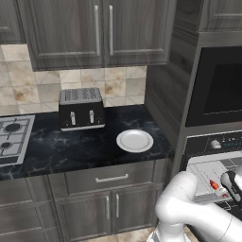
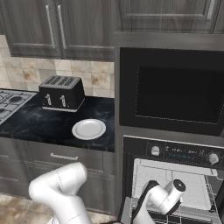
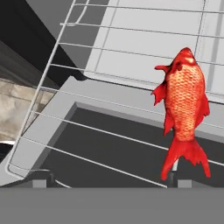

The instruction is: Take the fish from the oven and place it on the plate on the counter.

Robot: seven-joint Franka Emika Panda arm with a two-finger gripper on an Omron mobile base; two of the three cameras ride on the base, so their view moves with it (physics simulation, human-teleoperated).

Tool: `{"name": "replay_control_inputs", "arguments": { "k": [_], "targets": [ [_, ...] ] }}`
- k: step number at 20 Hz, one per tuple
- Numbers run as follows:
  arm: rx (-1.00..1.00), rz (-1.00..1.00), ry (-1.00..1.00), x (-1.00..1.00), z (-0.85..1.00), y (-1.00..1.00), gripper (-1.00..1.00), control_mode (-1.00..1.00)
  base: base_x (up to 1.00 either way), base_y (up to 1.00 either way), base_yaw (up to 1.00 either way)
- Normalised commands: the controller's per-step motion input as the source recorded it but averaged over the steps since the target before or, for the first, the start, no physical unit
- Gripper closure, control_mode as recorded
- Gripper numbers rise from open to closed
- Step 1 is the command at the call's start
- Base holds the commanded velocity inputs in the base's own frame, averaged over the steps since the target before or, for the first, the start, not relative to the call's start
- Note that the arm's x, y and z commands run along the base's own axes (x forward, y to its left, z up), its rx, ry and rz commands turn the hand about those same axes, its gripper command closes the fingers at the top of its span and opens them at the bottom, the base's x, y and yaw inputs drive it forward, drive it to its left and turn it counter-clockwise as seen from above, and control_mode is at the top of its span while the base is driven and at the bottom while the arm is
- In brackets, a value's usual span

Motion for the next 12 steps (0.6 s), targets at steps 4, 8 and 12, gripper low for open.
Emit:
{"name": "replay_control_inputs", "arguments": {
  "k": [4,8,12],
  "targets": [
    [0.00,0.00,0.00,0.16,-0.18,0.00,-1.00,-1.00,0.00,0.00,0.00],
    [0.00,0.00,0.00,0.18,-0.12,-0.02,-1.00,-1.00,0.00,0.00,0.00],
    [0.00,0.00,0.00,0.08,-0.03,-0.17,-1.00,-1.00,0.00,0.00,0.00]
  ]
}}
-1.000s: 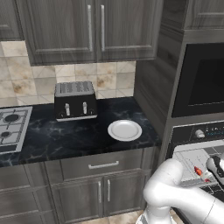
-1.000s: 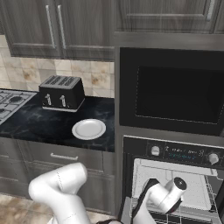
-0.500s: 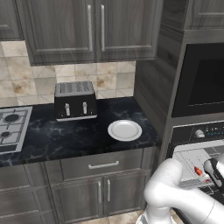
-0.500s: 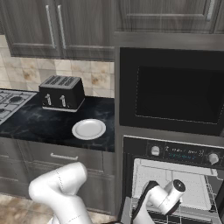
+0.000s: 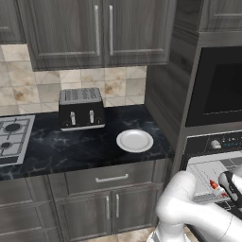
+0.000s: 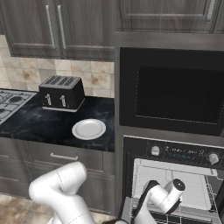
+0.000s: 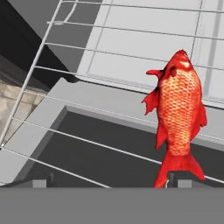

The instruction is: Take the fish from the oven and place it on the plate on the counter.

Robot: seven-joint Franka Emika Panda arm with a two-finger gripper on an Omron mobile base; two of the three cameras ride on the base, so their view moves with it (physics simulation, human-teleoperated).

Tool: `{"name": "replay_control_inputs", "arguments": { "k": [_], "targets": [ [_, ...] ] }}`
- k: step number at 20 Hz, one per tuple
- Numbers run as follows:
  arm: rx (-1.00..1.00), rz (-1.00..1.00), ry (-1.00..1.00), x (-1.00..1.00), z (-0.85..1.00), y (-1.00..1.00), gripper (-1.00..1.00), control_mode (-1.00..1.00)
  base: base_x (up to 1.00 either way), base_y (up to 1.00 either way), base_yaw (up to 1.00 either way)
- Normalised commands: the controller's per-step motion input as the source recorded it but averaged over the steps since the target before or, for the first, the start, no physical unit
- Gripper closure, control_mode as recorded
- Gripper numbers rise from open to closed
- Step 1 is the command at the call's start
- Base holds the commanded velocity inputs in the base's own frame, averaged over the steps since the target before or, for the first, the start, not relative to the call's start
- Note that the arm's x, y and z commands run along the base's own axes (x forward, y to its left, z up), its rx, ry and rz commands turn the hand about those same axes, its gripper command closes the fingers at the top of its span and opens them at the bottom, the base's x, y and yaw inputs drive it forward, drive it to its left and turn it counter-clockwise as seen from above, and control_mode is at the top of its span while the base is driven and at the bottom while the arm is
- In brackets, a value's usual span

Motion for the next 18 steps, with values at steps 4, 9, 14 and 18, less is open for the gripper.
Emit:
{"name": "replay_control_inputs", "arguments": {
  "k": [4,9,14,18],
  "targets": [
    [0.01,0.00,0.00,0.03,0.00,-0.16,-1.00,-1.00,0.00,0.00,0.00],
    [0.00,0.00,0.00,0.13,-0.01,-0.08,-1.00,-1.00,0.00,0.00,0.00],
    [0.00,0.00,0.00,0.16,-0.01,-0.05,-1.00,-1.00,0.00,0.00,0.00],
    [0.00,0.00,0.00,0.17,-0.05,0.00,-1.00,-1.00,0.00,0.00,0.00]
  ]
}}
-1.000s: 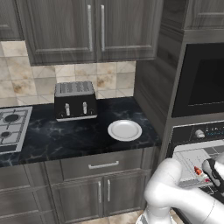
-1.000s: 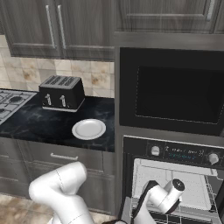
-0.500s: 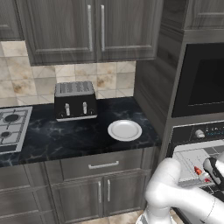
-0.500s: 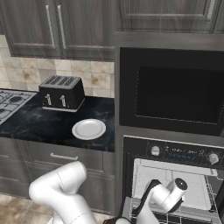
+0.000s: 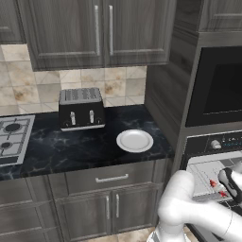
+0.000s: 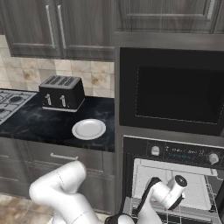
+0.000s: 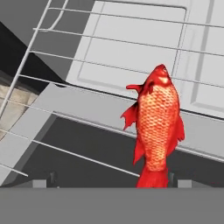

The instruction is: Take the fish from the oven and place it on the plate on the counter.

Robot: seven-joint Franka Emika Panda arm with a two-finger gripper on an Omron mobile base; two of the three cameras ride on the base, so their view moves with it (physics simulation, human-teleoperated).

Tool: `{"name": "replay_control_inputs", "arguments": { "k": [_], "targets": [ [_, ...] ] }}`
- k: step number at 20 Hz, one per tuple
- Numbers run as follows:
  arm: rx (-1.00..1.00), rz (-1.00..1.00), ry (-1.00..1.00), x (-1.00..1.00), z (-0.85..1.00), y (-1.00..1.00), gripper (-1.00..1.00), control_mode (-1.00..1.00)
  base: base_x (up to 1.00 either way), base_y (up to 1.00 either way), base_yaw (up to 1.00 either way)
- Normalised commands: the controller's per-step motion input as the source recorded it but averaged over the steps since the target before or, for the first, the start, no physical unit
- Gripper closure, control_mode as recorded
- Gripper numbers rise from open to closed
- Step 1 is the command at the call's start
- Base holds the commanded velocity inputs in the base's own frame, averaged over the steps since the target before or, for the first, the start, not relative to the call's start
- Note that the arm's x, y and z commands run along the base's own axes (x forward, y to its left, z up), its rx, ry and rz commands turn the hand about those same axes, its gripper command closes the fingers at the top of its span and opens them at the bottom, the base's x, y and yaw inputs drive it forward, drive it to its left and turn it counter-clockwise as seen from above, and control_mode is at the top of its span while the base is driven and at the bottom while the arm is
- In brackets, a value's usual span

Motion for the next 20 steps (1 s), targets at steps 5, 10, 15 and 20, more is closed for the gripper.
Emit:
{"name": "replay_control_inputs", "arguments": {
  "k": [5,10,15,20],
  "targets": [
    [0.00,0.00,0.00,0.14,-0.04,-0.10,-1.00,-1.00,0.00,0.00,0.00],
    [0.00,-0.06,0.00,0.00,-0.13,-0.19,-1.00,-1.00,0.00,0.00,0.00],
    [0.00,-0.06,0.01,0.17,-0.18,-0.10,-1.00,-1.00,0.00,0.00,0.00],
    [0.00,-0.02,0.00,0.32,-0.27,-0.15,-1.00,-1.00,0.00,0.00,0.00]
  ]
}}
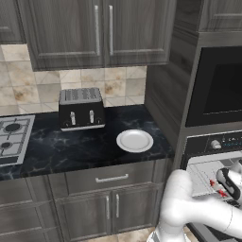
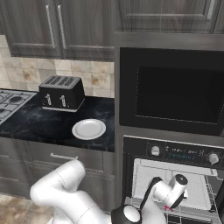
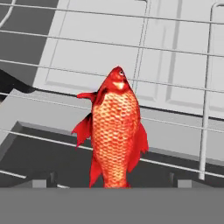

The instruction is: Take the fish from the oven and place it on the plate on the counter.

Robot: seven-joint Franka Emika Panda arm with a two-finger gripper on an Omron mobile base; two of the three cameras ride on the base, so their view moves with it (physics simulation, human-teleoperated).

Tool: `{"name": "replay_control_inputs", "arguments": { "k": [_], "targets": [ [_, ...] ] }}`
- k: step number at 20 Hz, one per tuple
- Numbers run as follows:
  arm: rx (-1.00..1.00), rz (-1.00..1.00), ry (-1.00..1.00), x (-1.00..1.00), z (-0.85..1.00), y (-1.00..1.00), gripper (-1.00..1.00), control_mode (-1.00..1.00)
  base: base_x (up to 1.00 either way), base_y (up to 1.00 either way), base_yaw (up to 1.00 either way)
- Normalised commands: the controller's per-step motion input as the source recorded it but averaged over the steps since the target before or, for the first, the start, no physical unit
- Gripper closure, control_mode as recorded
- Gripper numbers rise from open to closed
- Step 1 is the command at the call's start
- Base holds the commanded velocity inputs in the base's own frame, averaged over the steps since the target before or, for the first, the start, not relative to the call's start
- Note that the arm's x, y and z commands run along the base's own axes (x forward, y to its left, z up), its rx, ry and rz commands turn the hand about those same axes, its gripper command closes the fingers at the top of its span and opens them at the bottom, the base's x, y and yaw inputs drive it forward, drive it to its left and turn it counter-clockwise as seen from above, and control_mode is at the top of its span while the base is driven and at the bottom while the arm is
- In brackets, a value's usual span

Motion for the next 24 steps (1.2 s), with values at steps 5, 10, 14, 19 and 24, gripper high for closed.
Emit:
{"name": "replay_control_inputs", "arguments": {
  "k": [5,10,14,19,24],
  "targets": [
    [0.00,0.00,0.00,0.17,-0.37,-0.25,-1.00,-1.00,0.00,0.00,0.00],
    [0.00,0.00,0.01,0.14,-0.40,-0.08,-1.00,-1.00,0.00,0.00,0.00],
    [0.00,0.00,0.06,0.23,-0.44,0.00,-1.00,-1.00,0.00,0.00,0.00],
    [-0.01,0.00,0.00,0.05,-0.60,0.11,-1.00,-1.00,0.00,0.00,0.00],
    [0.03,0.05,0.08,0.00,-1.00,0.10,-1.00,-1.00,0.00,0.00,0.00]
  ]
}}
